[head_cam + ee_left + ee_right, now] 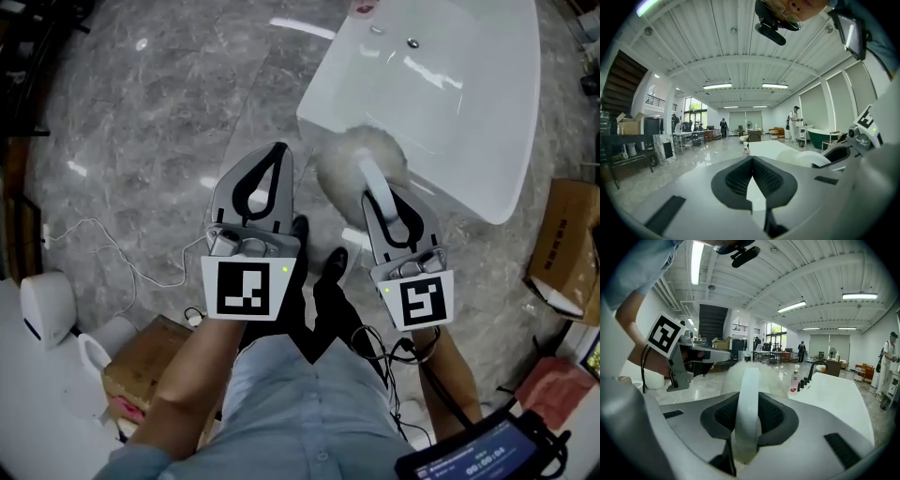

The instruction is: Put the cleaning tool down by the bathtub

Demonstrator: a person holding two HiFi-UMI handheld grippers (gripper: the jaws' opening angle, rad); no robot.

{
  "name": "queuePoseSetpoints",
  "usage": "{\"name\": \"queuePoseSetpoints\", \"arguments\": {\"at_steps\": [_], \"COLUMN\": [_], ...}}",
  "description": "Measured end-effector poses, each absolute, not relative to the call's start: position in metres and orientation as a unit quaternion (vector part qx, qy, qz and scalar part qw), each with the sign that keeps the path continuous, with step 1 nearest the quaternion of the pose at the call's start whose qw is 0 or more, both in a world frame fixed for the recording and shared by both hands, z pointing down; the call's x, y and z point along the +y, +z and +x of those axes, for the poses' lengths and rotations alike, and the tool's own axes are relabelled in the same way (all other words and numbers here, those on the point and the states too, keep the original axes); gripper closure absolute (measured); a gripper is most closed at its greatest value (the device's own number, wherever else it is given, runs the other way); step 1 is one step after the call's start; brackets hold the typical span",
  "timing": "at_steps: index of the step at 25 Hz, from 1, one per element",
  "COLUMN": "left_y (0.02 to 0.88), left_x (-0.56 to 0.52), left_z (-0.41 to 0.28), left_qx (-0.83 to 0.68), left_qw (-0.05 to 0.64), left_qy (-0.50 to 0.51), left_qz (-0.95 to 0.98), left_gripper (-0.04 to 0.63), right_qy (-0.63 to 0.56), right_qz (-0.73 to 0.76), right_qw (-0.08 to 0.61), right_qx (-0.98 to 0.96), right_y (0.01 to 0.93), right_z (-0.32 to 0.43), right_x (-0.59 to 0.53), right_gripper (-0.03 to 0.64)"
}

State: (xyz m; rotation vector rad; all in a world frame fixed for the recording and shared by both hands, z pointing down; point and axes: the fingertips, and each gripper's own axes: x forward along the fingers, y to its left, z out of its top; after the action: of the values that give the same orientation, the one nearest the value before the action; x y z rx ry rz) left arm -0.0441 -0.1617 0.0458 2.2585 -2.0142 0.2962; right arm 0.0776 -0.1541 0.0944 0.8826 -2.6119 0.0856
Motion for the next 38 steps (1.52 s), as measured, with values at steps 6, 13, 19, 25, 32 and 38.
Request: {"name": "queuePoseSetpoints", "arguments": {"at_steps": [6, 13, 19, 25, 32, 38], "left_y": [0.083, 0.135, 0.185, 0.236, 0.290, 0.333], "left_x": [-0.164, -0.165, -0.166, -0.165, -0.168, -0.170], "left_z": [-0.058, -0.070, -0.080, -0.088, -0.102, -0.104], "left_qx": [-0.670, -0.676, -0.668, -0.660, -0.666, -0.660], "left_qw": [0.076, 0.103, 0.116, 0.129, 0.148, 0.153], "left_qy": [0.088, 0.091, 0.093, 0.093, 0.091, 0.080], "left_qz": [0.733, 0.724, 0.729, 0.734, 0.725, 0.731], "left_gripper": [0.581, 0.581, 0.581, 0.581, 0.581, 0.581], "right_qy": [0.043, 0.061, 0.070, 0.070, 0.081, 0.081], "right_qz": [0.281, 0.257, 0.237, 0.228, 0.218, 0.217], "right_qw": [0.207, 0.225, 0.244, 0.250, 0.261, 0.266], "right_qx": [-0.936, -0.938, -0.938, -0.938, -0.937, -0.936], "right_y": [0.135, 0.187, 0.243, 0.294, 0.350, 0.396], "right_z": [0.055, 0.042, 0.029, 0.017, 0.006, 0.006], "right_x": [-0.149, -0.145, -0.141, -0.142, -0.145, -0.147], "right_gripper": [0.517, 0.518, 0.517, 0.517, 0.517, 0.517]}}
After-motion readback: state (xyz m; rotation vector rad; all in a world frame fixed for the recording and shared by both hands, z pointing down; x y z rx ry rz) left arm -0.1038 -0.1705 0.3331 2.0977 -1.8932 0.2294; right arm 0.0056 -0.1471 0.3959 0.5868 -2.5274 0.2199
